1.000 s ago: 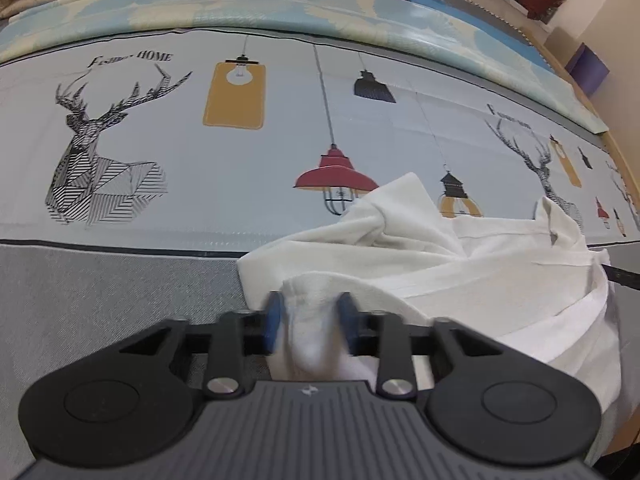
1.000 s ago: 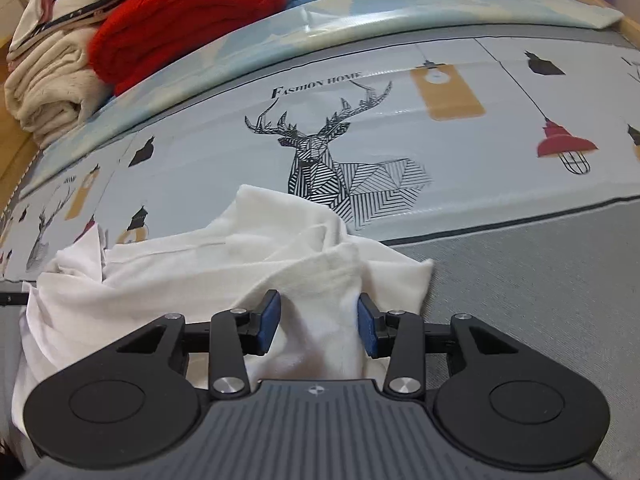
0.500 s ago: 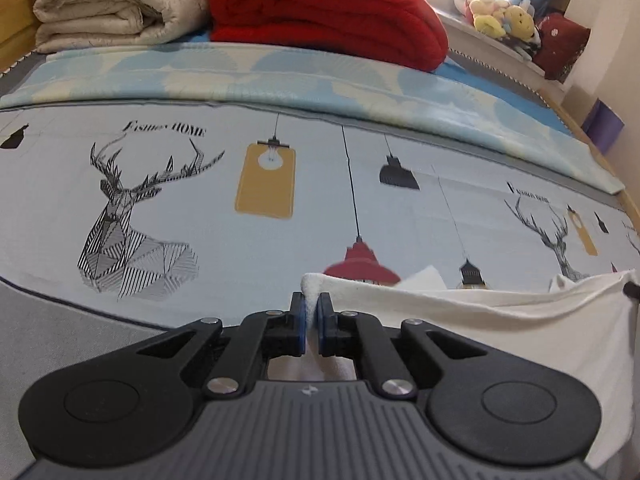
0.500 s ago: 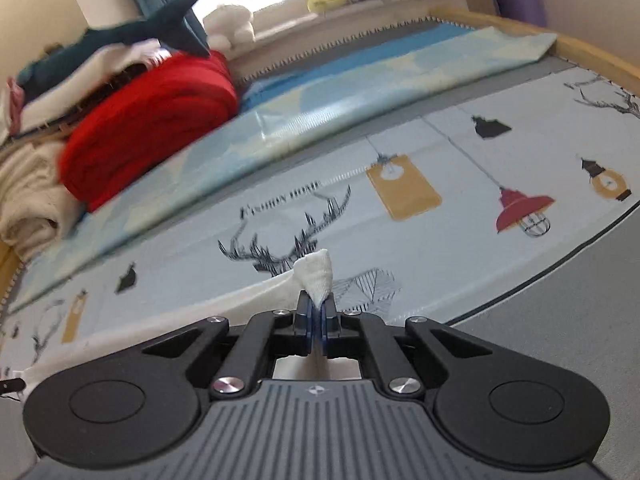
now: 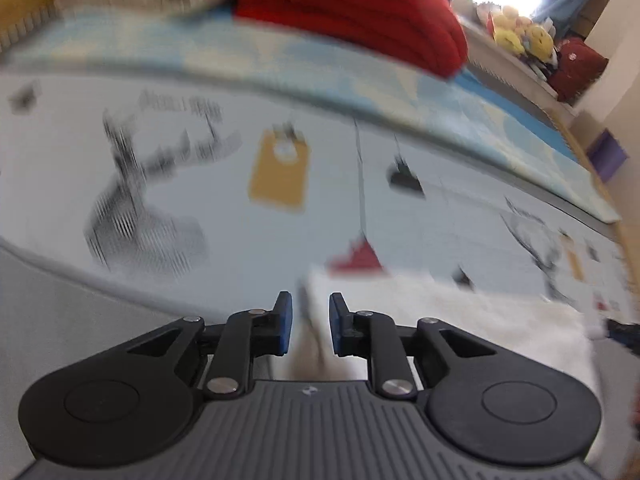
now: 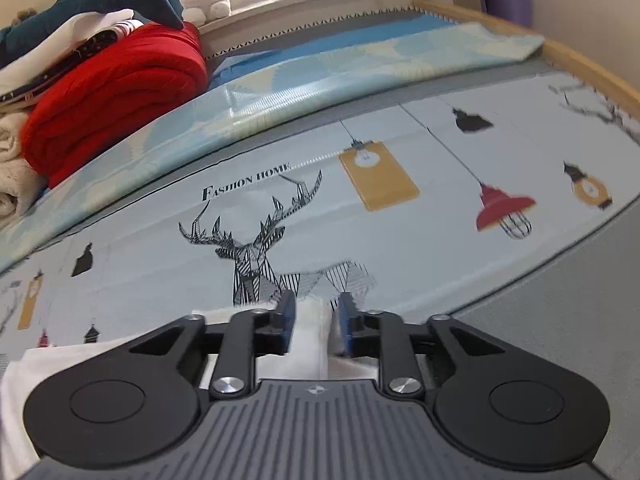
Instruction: Fold small clothes
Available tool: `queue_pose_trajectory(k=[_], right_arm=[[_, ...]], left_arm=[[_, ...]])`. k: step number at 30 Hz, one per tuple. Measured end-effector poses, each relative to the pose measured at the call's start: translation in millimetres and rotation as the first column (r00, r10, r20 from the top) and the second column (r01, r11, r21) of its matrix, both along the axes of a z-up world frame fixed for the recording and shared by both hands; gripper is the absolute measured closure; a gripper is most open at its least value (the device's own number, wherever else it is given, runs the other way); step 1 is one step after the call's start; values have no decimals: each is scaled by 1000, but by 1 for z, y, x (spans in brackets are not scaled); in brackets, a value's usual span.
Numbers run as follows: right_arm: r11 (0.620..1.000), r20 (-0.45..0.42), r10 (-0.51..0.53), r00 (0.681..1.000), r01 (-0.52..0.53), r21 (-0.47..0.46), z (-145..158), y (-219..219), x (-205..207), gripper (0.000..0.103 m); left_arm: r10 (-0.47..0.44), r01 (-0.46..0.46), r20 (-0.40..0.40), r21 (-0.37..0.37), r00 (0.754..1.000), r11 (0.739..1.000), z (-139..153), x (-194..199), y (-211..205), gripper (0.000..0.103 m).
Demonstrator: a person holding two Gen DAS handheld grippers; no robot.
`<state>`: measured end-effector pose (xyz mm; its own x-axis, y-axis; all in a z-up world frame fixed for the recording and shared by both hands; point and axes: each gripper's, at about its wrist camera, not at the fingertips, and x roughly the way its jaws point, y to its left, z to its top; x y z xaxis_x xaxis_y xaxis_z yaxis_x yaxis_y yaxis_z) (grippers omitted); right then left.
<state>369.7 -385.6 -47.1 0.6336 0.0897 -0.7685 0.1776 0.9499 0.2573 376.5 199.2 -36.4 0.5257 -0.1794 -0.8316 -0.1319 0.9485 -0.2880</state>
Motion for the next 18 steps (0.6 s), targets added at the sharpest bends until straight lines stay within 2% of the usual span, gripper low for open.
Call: queue_pose_trajectory(k=[3, 4, 7, 10, 13, 16, 18], right_arm=[[996, -55, 60, 997, -57, 70, -1, -8, -14, 68], [993, -77, 83, 994, -76, 90, -4, -11, -21, 64], [982, -143, 147, 979, -127, 140, -12, -16, -43, 63], [971, -195, 200, 960, -166, 174, -19, -19, -66, 63], [950, -251, 288, 924, -244, 195, -28, -14, -87, 62], [930, -289, 368, 884, -341, 139, -29, 0, -103, 62], [925, -308, 380, 872, -362, 114, -29, 5, -110, 62]], left_arm=[[-100, 89, -137, -81, 986, 993, -16, -15, -3, 76], [-131, 117, -173, -89, 976, 989, -21, -21, -5, 74], [-197, 182, -250, -79, 948, 980, -35, -39, -13, 74], [-241, 229, -278, -73, 930, 971, -42, -56, -20, 74], [-257, 248, -289, -68, 922, 966, -47, -69, -24, 74], [-276, 273, -291, -53, 916, 961, -50, -80, -29, 75], [-287, 289, -297, -38, 911, 957, -51, -86, -31, 92]])
